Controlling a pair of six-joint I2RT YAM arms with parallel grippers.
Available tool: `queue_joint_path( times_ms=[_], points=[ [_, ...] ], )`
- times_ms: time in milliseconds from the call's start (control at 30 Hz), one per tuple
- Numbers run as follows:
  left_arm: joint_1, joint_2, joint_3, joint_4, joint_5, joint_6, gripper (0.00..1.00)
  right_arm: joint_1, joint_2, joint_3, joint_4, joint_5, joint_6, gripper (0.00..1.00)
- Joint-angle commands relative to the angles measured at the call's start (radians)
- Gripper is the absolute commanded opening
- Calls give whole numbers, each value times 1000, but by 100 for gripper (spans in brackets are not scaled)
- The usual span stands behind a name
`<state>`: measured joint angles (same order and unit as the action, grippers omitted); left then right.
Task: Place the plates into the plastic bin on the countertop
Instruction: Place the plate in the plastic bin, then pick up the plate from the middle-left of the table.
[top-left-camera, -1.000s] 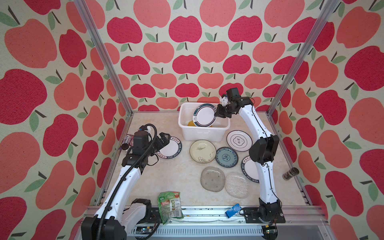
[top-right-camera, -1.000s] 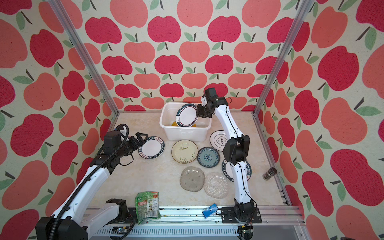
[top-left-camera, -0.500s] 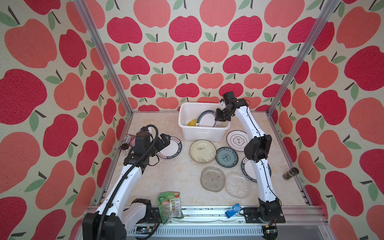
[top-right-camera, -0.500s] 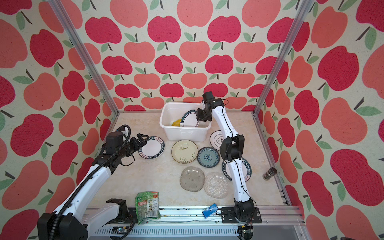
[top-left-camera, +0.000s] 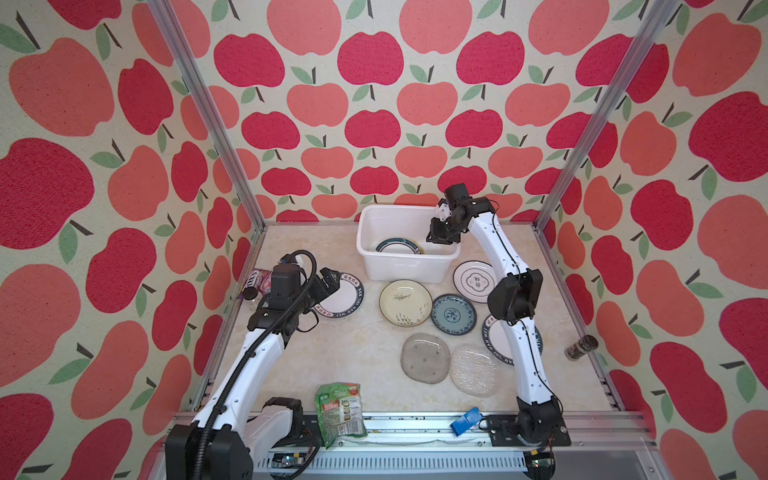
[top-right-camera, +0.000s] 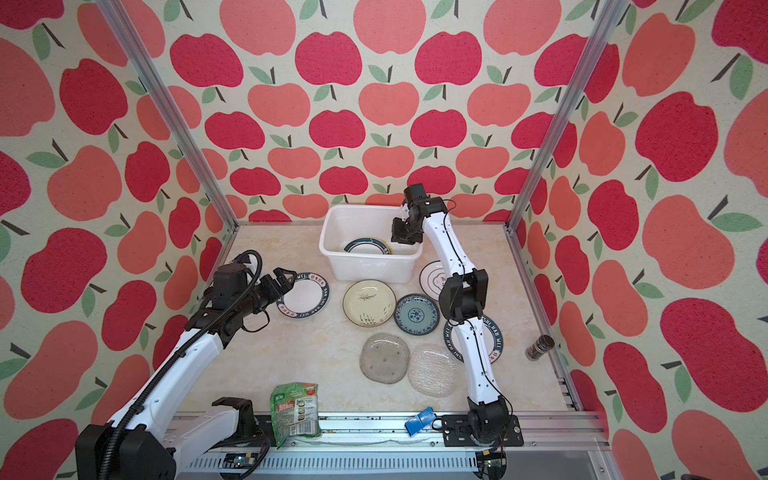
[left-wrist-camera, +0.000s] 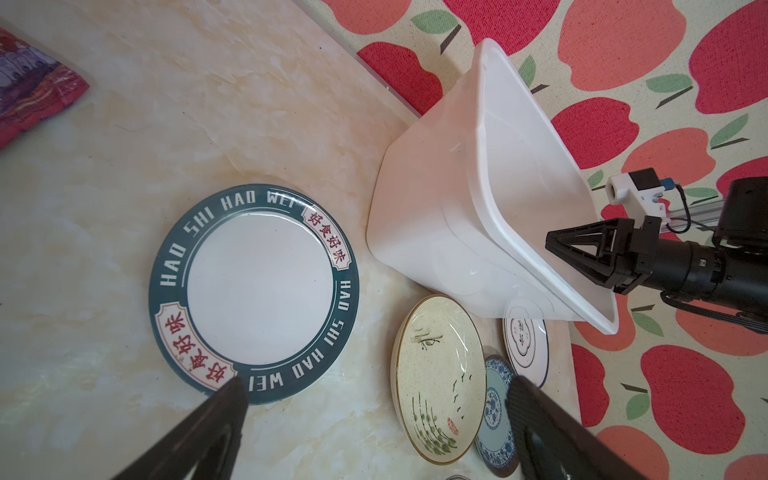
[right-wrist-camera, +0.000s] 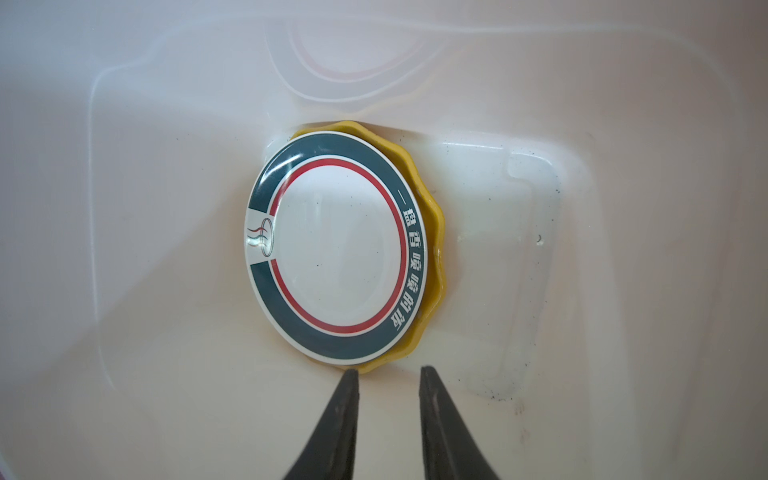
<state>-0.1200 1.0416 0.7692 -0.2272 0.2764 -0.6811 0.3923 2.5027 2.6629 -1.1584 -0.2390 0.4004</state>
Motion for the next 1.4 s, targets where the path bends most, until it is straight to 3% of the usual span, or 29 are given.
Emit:
queue_joint_path(
  times_ms=[0,167,400,600,800,1000,1200,1367],
  points=[
    [-3,3,-16,4,-8,22,99,-5,-15,12,-17,-26,-8,28],
    [-1,6,-22,-3,-15,25,99,-10,-102,10,19,-54,-2,27],
    [46,36,-60,-4,-16,-23,100,13,-331,-46,167,-100,0,29],
    [101,91,-87,-29,-45,-95,95,98,-538,-290,289,-152,-2,38],
    [158,120,-141,15,-34,-136,86,164,-675,-602,465,-232,59,38],
    [192,148,-198,118,-6,-158,81,175,-686,-657,465,-241,49,35],
    [206,231,-236,232,31,-192,63,175,-664,-646,465,-245,41,32],
    [226,297,-284,368,67,-238,57,171,-647,-626,447,-242,33,30]
  ],
)
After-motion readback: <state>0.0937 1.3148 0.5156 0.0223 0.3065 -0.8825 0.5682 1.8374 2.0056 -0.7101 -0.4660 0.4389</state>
